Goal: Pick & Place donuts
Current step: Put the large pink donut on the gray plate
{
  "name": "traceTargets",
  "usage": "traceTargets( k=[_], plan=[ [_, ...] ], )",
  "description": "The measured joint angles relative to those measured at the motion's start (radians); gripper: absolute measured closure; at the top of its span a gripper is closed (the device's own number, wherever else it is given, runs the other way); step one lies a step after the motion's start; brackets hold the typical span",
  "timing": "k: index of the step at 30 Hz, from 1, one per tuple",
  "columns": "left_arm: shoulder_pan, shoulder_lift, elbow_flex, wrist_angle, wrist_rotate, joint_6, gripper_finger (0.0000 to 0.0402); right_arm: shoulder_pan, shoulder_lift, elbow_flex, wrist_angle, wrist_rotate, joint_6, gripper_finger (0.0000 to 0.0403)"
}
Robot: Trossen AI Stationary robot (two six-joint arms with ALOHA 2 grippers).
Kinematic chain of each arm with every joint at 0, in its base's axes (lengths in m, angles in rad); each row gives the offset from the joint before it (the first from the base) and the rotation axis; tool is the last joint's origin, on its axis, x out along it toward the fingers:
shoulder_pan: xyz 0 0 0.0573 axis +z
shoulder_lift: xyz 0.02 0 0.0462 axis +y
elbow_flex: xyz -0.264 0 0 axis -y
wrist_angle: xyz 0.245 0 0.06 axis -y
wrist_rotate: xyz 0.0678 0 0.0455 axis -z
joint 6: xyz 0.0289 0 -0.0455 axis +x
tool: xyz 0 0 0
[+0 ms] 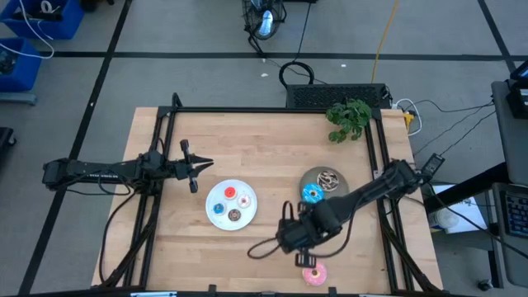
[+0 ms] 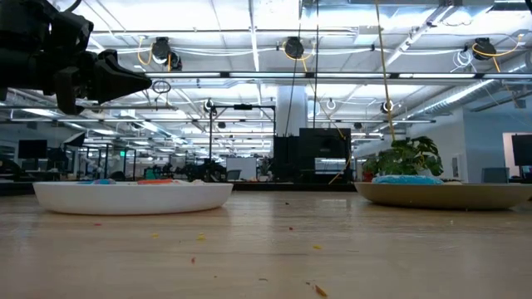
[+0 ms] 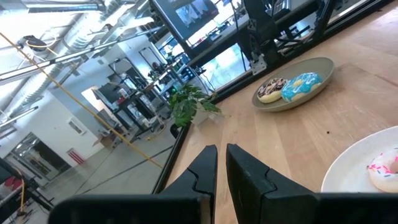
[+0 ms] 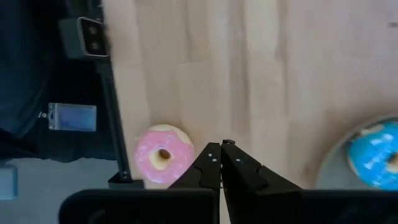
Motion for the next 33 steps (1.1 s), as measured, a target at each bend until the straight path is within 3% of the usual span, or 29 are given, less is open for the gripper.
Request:
traceTargets(
  k=[8, 25, 29, 33],
  plan=[
    [0.000, 0.000, 0.000, 0.000, 0.000, -0.001, 0.0360, 0.075, 0.062, 0.053, 0.018, -0.054, 0.044, 0.0402],
    [0.000, 0.000, 0.000, 0.001, 0.000, 0.051, 0.0360, 0.209, 0.061, 0.004, 0.139, 0.006, 0.333, 0.0400],
    [0.000, 0.000, 0.000, 0.001, -0.002, 0.069, 0.0360, 0.213, 0.061, -0.030, 0.160, 0.056, 0.319, 0.0380],
    [0.000, 0.000, 0.000, 0.003, 0.001, 0.081, 0.0360, 0.228, 0.061, -0.088, 0.217, 0.109, 0.283, 0.0331]
  ],
)
